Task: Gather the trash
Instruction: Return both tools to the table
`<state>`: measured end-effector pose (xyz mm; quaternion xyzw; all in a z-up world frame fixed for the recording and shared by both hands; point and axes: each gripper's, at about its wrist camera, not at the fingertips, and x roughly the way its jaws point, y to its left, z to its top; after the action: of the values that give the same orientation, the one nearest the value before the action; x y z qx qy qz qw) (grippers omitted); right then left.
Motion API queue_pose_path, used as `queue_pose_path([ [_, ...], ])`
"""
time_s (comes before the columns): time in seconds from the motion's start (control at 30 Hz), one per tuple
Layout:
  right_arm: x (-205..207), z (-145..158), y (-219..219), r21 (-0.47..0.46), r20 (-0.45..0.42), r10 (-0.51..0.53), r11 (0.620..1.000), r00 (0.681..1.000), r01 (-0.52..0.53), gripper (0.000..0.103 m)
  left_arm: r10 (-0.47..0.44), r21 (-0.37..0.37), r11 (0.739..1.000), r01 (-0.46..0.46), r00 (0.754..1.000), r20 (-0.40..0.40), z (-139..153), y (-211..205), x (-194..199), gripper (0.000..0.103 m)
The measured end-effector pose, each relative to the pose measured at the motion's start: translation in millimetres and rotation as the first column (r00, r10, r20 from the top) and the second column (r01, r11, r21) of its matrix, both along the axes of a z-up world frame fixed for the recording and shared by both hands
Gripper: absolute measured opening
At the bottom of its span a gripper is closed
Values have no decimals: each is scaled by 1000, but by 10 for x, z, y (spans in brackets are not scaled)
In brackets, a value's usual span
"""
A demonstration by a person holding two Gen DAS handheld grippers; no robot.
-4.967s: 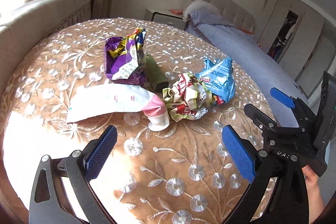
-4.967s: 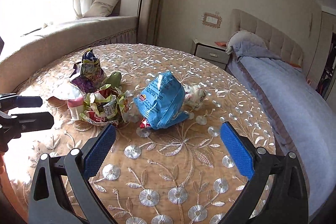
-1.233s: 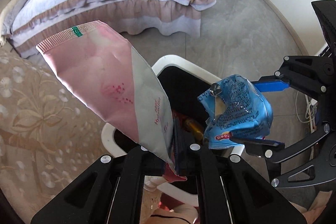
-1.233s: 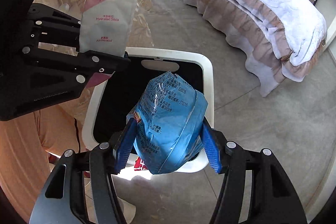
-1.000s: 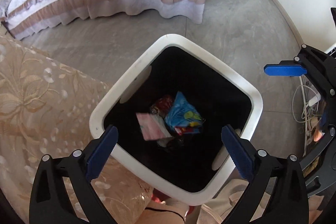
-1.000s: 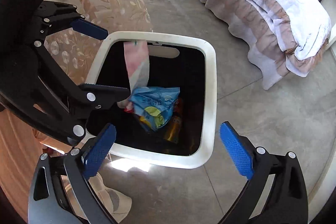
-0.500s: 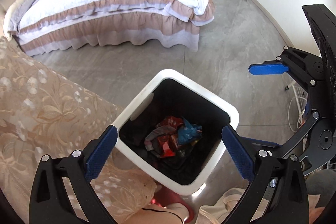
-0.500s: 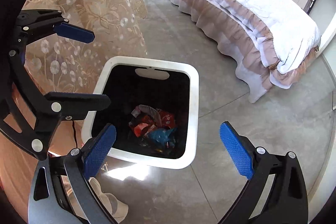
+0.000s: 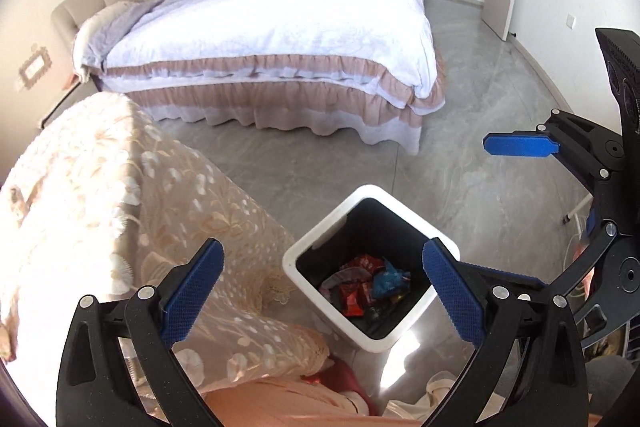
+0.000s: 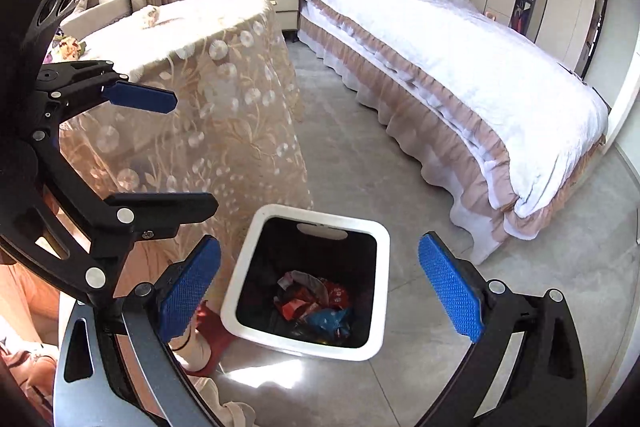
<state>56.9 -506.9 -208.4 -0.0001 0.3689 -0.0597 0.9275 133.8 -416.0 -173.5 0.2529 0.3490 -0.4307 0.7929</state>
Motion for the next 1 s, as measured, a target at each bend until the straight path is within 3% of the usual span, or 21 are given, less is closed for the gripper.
queue_pose_path([
  [0.2,91,276,247,-20,76,64,998,995,-63,99,118,-38,993,-115,990,74,324,387,86,98],
  [0.33,218,480,470,-30,138,121,993,983,-118,99,232,-105,968,-226,972,46,509,732,231,98],
  [0.57,552,788,903,-22,234,231,972,944,-232,99,426,-185,897,-400,895,131,828,1394,431,98],
  [0.77,844,970,1355,-11,276,317,945,907,-327,99,543,-235,828,-509,833,106,978,2032,637,98],
  [0.9,1056,1075,1690,-22,291,383,919,877,-394,99,591,-267,786,-557,805,60,1029,2404,786,98],
  [1.0,1215,1141,1922,-34,295,420,902,858,-430,99,638,-281,749,-599,767,64,1071,2651,878,98],
])
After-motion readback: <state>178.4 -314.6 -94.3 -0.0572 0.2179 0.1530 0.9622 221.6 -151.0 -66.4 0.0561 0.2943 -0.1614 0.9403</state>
